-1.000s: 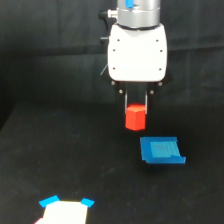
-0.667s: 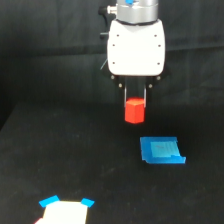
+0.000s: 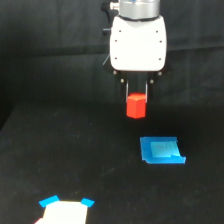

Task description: Pick up the red object from the table

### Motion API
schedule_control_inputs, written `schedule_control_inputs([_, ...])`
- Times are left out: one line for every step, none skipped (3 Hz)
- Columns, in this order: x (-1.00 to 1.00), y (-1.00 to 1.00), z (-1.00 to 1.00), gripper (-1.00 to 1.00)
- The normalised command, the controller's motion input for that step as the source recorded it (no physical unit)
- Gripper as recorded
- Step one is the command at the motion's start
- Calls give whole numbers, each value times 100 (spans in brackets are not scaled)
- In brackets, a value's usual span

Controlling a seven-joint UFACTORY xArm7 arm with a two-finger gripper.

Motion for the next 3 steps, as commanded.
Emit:
schedule_control_inputs([32, -61, -54, -90])
schedule_control_inputs([-1, 8, -19, -99])
schedule_control_inputs([-38, 100, -18, -100])
